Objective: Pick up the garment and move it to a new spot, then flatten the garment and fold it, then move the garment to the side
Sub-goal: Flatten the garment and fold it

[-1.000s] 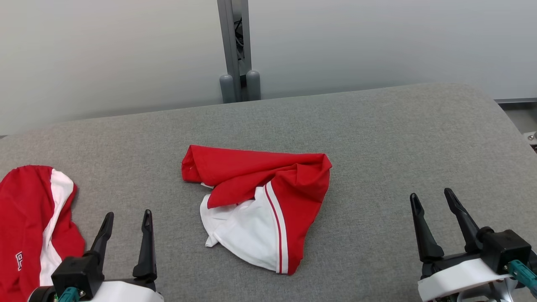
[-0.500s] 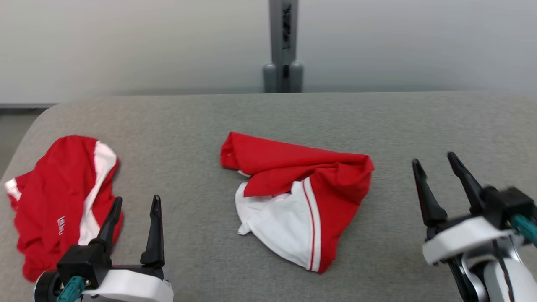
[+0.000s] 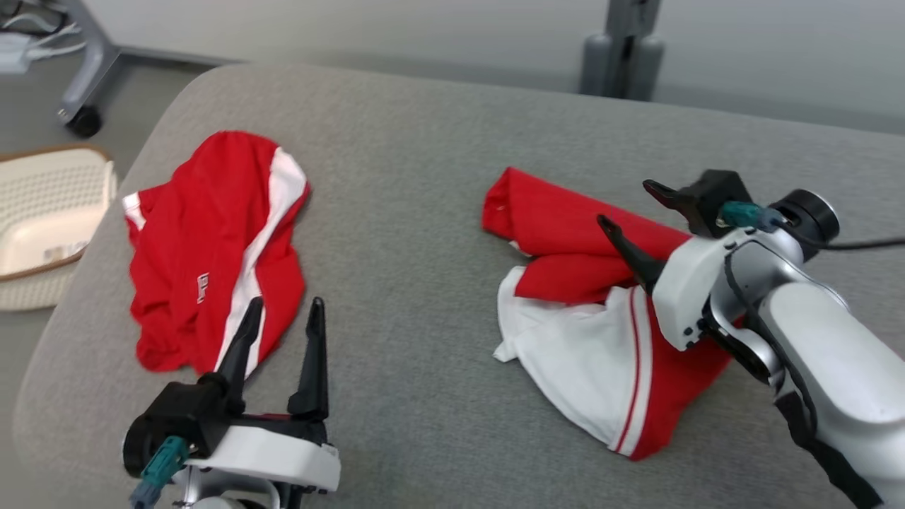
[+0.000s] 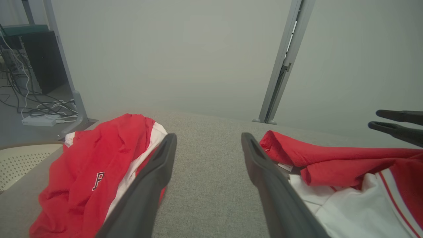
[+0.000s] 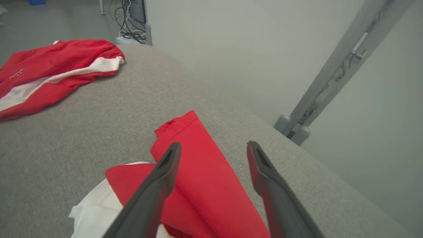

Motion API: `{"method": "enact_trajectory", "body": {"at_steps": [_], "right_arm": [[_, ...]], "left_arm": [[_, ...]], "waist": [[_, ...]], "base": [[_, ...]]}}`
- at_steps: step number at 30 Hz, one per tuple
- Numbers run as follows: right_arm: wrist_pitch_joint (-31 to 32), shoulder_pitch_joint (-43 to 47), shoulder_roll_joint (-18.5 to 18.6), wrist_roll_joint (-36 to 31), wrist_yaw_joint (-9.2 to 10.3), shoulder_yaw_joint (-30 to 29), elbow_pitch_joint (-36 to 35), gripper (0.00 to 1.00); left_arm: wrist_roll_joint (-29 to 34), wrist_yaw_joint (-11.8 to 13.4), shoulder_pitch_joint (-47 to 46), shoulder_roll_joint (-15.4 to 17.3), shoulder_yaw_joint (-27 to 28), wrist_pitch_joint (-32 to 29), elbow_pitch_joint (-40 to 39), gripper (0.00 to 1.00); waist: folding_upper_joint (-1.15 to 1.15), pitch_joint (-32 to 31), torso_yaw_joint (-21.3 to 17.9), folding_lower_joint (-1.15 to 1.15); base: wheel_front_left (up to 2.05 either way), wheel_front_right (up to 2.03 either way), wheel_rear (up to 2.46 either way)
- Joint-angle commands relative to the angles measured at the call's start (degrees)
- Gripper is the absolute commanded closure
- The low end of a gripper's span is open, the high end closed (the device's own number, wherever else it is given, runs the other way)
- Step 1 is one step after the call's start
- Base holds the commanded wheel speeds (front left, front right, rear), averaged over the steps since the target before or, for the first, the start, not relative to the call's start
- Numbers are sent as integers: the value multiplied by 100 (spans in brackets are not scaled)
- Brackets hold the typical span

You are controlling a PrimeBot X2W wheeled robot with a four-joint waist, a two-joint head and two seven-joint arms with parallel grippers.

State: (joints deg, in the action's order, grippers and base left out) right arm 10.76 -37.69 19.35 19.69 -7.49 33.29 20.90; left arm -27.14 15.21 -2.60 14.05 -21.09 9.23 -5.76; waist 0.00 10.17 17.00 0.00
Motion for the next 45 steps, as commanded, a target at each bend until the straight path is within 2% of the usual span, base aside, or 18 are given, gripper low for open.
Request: {"method": "enact_trajectory", "body": {"at_steps": [1, 8, 11, 14, 15, 16, 17, 18, 25, 33, 34, 38, 45], "right_arm": [[52, -175, 65, 117, -1, 192, 118, 0], [537, -1111, 425, 728, 0, 1751, 913, 0], [648, -1376, 505, 962, 0, 2225, 1174, 0], [540, -1557, 588, 1124, 0, 2448, 1465, 0], [438, -1600, 588, 1162, 0, 2440, 1548, 41], [299, -1634, 567, 1205, 0, 2387, 1629, 62], [162, -1646, 545, 1238, 0, 2315, 1714, 89], [57, -1656, 524, 1253, 0, 2272, 1813, 100], [-885, -1596, 282, 1536, 0, 1405, 2225, 100], [-2202, -799, -24, 2198, 0, -369, 2294, 100], [-2202, -799, -24, 2198, 0, -369, 2294, 100], [-2512, -86, -198, 2499, -2, -1229, 2008, 100], [-2610, 1226, -628, 2486, -2, -2497, 1200, 100]], "left_arm": [[-17, -50, -155, -21, -11, 63, 69, 0], [-107, -285, -457, -278, -119, 318, 575, 0], [-138, -382, -564, -356, -143, 392, 762, 0], [-141, -477, -686, -459, -190, 446, 927, 0], [-128, -510, -722, -477, -207, 459, 972, 0], [-114, -523, -762, -488, -205, 475, 1005, 0], [-105, -546, -789, -490, -187, 491, 1033, 0], [-100, -555, -809, -494, -172, 499, 1073, 0], [-37, -568, -856, -441, -32, 557, 1171, 0], [42, -567, -813, -295, 27, 539, 1099, 0], [42, -567, -813, -295, 27, 539, 1099, 0], [60, -511, -775, -229, 27, 470, 999, 0], [113, -425, -690, -52, 42, 309, 776, 0]], "waist": [[0, 294, 328, 0], [0, 563, 597, 0], [0, 620, 634, 0], [0, 663, 703, 0], [0, 672, 723, 0], [0, 684, 729, 0], [0, 691, 729, 0], [0, 693, 726, 0], [0, 615, 482, 0], [0, 414, -70, 0], [0, 414, -70, 0], [0, 367, -371, 0], [0, 341, -878, 0]], "base": [[0, 0, 0], [0, 0, 0], [0, 0, 0], [0, 0, 0], [0, 0, 0], [0, 0, 0], [0, 0, 0], [0, 0, 0], [0, 0, 0], [0, 0, 0], [0, 0, 0], [0, 0, 0], [0, 0, 0]]}}
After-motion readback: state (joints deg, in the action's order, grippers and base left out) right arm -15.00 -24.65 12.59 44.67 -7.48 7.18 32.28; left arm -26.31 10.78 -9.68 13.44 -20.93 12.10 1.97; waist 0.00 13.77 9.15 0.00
